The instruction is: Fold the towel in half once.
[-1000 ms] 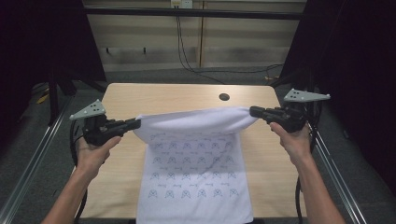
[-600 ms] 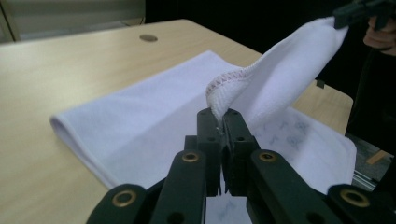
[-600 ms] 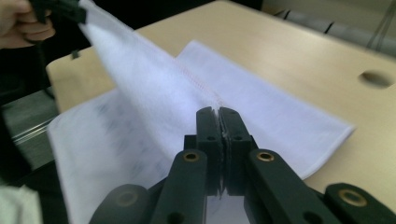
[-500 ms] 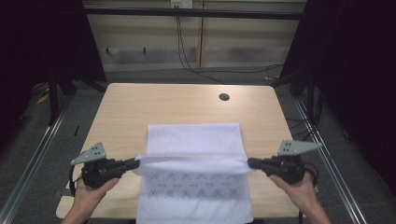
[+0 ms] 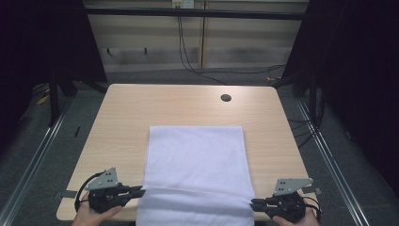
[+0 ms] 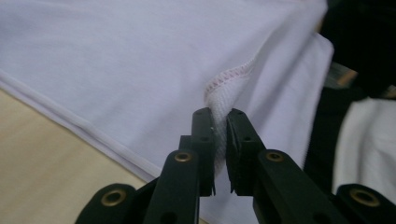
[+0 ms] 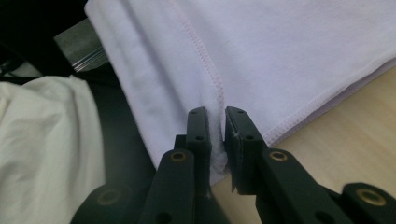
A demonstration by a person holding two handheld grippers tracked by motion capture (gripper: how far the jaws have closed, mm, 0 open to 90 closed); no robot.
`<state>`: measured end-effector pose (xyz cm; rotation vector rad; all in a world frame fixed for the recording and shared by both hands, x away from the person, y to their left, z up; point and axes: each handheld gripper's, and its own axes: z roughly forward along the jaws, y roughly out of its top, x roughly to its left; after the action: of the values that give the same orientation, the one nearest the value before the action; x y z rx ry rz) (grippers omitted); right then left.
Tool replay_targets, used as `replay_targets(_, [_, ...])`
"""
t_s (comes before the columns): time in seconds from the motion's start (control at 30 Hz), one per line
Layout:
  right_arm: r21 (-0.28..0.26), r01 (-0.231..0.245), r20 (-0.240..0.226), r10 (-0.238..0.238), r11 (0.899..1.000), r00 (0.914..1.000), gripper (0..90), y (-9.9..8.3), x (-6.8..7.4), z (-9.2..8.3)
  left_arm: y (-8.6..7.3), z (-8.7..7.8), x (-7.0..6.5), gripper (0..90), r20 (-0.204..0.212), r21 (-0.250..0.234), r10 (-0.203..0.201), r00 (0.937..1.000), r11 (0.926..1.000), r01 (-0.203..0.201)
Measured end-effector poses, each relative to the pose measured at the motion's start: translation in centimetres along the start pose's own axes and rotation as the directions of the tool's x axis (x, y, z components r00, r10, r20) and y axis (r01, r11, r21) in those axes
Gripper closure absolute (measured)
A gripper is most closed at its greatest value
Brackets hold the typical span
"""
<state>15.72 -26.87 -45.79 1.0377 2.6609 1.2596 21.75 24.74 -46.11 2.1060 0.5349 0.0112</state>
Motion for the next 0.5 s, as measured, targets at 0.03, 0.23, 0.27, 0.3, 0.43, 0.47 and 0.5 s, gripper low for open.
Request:
replay_targets(0.03, [0.0, 0.0, 0.0, 0.0, 1.0, 1.0, 79.4, 0.0, 0.0, 0.0, 0.0, 0.0, 0.0, 82.0, 0.0, 0.0, 0.0, 1.0, 1.0, 0.0])
replay_targets(0.23, [0.011, 0.0, -0.101, 0.001, 1.0, 0.9949, 76.7, -1.1, 0.8, -0.4, -1.5, -1.3, -1.2, 78.6, 0.089, 0.044, 0.034, 0.9955, 0.9983, -0.038])
replay_targets(0.27, [0.002, -0.004, -0.079, 0.004, 1.0, 0.9968, 76.4, -0.9, 0.7, -0.4, -1.4, -1.7, -1.1, 76.0, 0.099, 0.034, 0.029, 0.9947, 0.9989, -0.032])
replay_targets(0.3, [-0.013, -0.015, -0.077, 0.014, 1.0, 0.9969, 76.2, -0.7, 0.5, -0.3, -1.2, -2.0, -1.0, 73.3, 0.086, 0.023, 0.026, 0.9959, 0.9993, -0.028])
replay_targets(0.43, [-0.064, -0.018, -0.045, 0.015, 0.998, 0.9989, 75.2, 1.1, -1.0, 1.0, 0.0, -2.2, 0.5, 70.4, -0.005, -0.034, -0.025, 0.9997, 0.9991, 0.025])
replay_targets(0.47, [-0.075, -0.015, -0.035, 0.013, 0.997, 0.9993, 74.3, 1.7, -1.4, 1.4, 0.4, -1.7, 1.3, 70.1, -0.012, -0.033, -0.054, 0.9985, 0.998, 0.053])
replay_targets(0.5, [-0.076, -0.021, -0.026, 0.019, 0.997, 0.9995, 74.2, 2.3, -2.0, 1.9, 0.8, -0.9, 2.0, 70.1, -0.027, -0.021, -0.061, 0.9977, 0.9979, 0.061])
